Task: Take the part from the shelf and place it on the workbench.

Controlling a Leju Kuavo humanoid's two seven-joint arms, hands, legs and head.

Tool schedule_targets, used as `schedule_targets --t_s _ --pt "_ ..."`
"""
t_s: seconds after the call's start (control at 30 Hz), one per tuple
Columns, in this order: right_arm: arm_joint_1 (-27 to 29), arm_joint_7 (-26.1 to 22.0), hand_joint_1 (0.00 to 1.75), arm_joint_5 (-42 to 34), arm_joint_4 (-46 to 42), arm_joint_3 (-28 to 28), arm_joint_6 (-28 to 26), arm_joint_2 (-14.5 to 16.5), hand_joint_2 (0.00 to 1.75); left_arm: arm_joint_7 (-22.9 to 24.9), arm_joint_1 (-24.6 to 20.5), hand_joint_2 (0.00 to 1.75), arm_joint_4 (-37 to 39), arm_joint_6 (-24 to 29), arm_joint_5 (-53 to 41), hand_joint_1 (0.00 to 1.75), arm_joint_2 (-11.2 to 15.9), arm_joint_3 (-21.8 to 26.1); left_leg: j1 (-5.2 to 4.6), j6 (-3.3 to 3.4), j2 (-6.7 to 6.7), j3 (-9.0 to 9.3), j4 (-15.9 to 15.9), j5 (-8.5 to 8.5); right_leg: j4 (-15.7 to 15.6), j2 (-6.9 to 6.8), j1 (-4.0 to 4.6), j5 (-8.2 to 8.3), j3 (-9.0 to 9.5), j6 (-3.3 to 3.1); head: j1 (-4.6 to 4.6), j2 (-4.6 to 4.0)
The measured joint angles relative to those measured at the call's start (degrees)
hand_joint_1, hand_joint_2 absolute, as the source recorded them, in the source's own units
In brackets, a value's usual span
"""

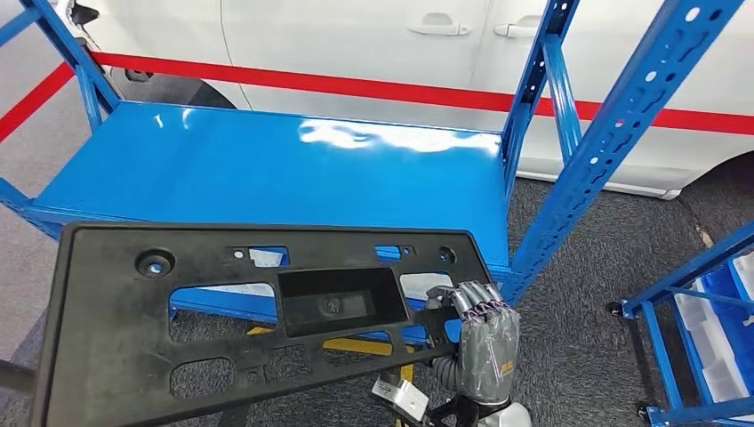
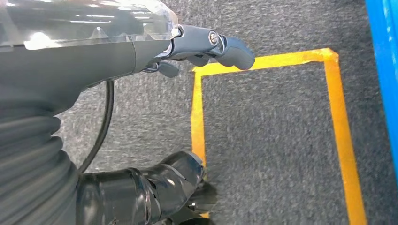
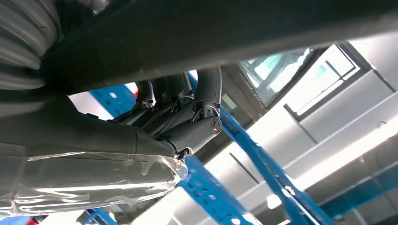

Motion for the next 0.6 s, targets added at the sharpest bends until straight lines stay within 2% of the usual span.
schedule_targets --t_s 0.03,0.07,0.1,0.13,0.17,0.2,0.23,0.27,0.37,0.4,0.43,0.5,0.53,0.57,0.6 --pt "0.0 0.0 1.75 0.0 0.0 -0.1 0.0 0.0 1.75 0.0 0.0 1.75 0.0 0.0 0.0 0.00 0.0 0.0 0.06 -0.23 0.01 -0.91 3.3 -1.70 0.1 -0.02 0.05 0.37 -0.62 0.00 0.00 0.01" --pt "0.1 0.0 1.75 -0.1 0.0 -0.1 0.0 0.0 1.75 0.0 0.0 1.75 0.0 0.0 0.0 0.00 0.0 0.0 0.08 -0.40 0.01 -1.10 5.2 -2.35 0.2 -0.04 0.08 0.71 -1.20 0.05 -0.01 0.01" --pt "0.1 0.0 1.75 -0.1 0.0 -0.2 0.0 0.0 1.75 0.0 0.1 1.75 0.0 0.0 0.0 0.00 0.0 0.0 0.10 -0.47 0.01 -0.18 4.8 -1.83 0.4 -0.05 0.10 1.03 -1.75 0.14 0.00 0.01" --pt "0.1 -0.1 1.75 -0.1 0.0 -0.3 0.0 0.0 1.75 0.0 0.1 1.75 0.0 0.0 0.0 0.00 0.0 0.0 0.12 -0.42 0.01 1.90 2.2 -0.48 0.5 -0.03 0.10 1.33 -2.23 0.26 -0.01 0.00" --pt "0.1 -0.1 1.75 -0.1 0.0 -0.3 0.0 0.0 1.75 0.1 0.0 1.75 0.0 0.0 -0.1 0.00 0.0 0.0 0.13 -0.25 0.01 4.74 -2.0 0.99 0.7 -0.01 0.10 1.60 -2.62 0.42 -0.01 0.00" --pt "0.1 -0.1 1.75 -0.1 0.0 -0.4 0.0 0.1 1.75 0.1 -0.1 1.75 0.0 0.0 -0.1 0.00 0.0 0.0 0.05 0.03 -0.01 7.45 -6.1 1.97 0.8 0.01 0.16 1.88 -2.94 0.66 0.00 0.00" --pt "0.2 -0.1 1.75 -0.1 0.0 -0.5 0.0 0.1 1.75 0.0 -0.1 1.75 0.0 0.0 -0.1 0.00 0.0 0.0 -0.10 0.35 -0.04 9.24 -9.1 2.73 0.9 0.01 0.19 2.15 -3.10 0.94 0.00 0.00" --pt "0.1 -0.1 1.75 -0.1 0.0 -0.5 0.0 0.2 1.75 0.0 -0.2 1.75 0.0 0.0 -0.1 0.00 0.1 0.0 -0.27 0.67 -0.06 10.03 -10.8 2.97 0.9 0.00 0.21 2.45 -3.20 1.27 0.00 0.01" --pt "0.2 -0.1 1.75 -0.1 0.0 -0.6 0.0 0.2 1.75 0.0 -0.2 1.75 0.0 0.1 -0.2 0.00 0.1 0.0 -0.32 1.65 0.07 9.32 -11.5 3.90 0.9 0.05 0.24 3.18 -3.47 2.40 0.01 0.01" --pt "0.2 -0.1 1.75 -0.1 0.0 -0.6 0.0 0.2 1.75 0.0 -0.2 1.75 0.0 0.1 -0.2 0.00 0.0 0.0 -0.17 2.15 0.18 9.05 -11.8 4.41 1.5 0.10 0.24 2.39 -3.84 2.70 0.05 0.01" --pt "0.2 0.0 1.75 -0.1 0.0 -0.6 -0.1 0.2 1.75 0.0 -0.2 1.75 0.0 0.0 -0.2 0.00 0.0 0.0 0.00 2.64 0.30 8.70 -12.1 5.00 3.1 0.17 0.24 0.71 -4.52 2.94 0.07 0.01" --pt "0.3 0.0 1.75 -0.1 0.0 -0.6 -0.1 0.2 1.75 0.0 -0.2 1.75 0.0 0.0 -0.2 0.00 0.0 0.0 0.05 3.20 0.43 7.60 -12.1 6.02 9.4 0.22 0.06 -4.50 -6.73 3.26 0.10 0.01" --pt "0.3 0.0 1.75 -0.1 0.0 -0.6 -0.1 0.2 1.75 0.0 -0.2 1.75 0.0 0.0 -0.2 0.00 0.0 0.0 0.03 3.22 0.44 6.90 -12.0 6.45 13.0 0.23 -0.02 -6.51 -7.71 3.43 0.08 0.01" --pt "0.4 0.0 1.75 -0.1 0.0 -0.7 -0.1 0.2 1.75 0.0 -0.2 1.75 0.0 0.0 -0.2 0.00 0.0 0.1 0.01 3.15 0.45 6.18 -11.7 6.83 15.4 0.23 -0.11 -7.48 -8.04 3.58 0.09 0.00" --pt "0.4 0.0 1.75 -0.1 0.0 -0.7 -0.1 0.2 1.75 0.0 -0.1 1.75 0.0 0.0 -0.2 0.00 0.0 0.1 0.00 3.05 0.44 5.49 -11.5 7.14 15.9 0.22 -0.18 -7.29 -7.40 3.68 0.08 0.01"
